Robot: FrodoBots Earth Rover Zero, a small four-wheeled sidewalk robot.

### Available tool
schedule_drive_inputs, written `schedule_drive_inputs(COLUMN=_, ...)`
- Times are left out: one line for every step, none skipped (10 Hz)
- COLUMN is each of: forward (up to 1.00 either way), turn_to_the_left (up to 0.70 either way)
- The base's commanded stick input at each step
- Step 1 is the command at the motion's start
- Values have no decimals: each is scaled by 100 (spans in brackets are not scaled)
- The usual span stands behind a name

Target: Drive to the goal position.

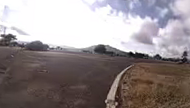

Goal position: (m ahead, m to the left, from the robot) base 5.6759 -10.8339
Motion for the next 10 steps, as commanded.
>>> schedule_drive_inputs(forward=50, turn_to_the_left=0)
schedule_drive_inputs(forward=50, turn_to_the_left=0)
schedule_drive_inputs(forward=50, turn_to_the_left=0)
schedule_drive_inputs(forward=50, turn_to_the_left=0)
schedule_drive_inputs(forward=50, turn_to_the_left=0)
schedule_drive_inputs(forward=50, turn_to_the_left=0)
schedule_drive_inputs(forward=50, turn_to_the_left=0)
schedule_drive_inputs(forward=50, turn_to_the_left=0)
schedule_drive_inputs(forward=50, turn_to_the_left=0)
schedule_drive_inputs(forward=50, turn_to_the_left=0)
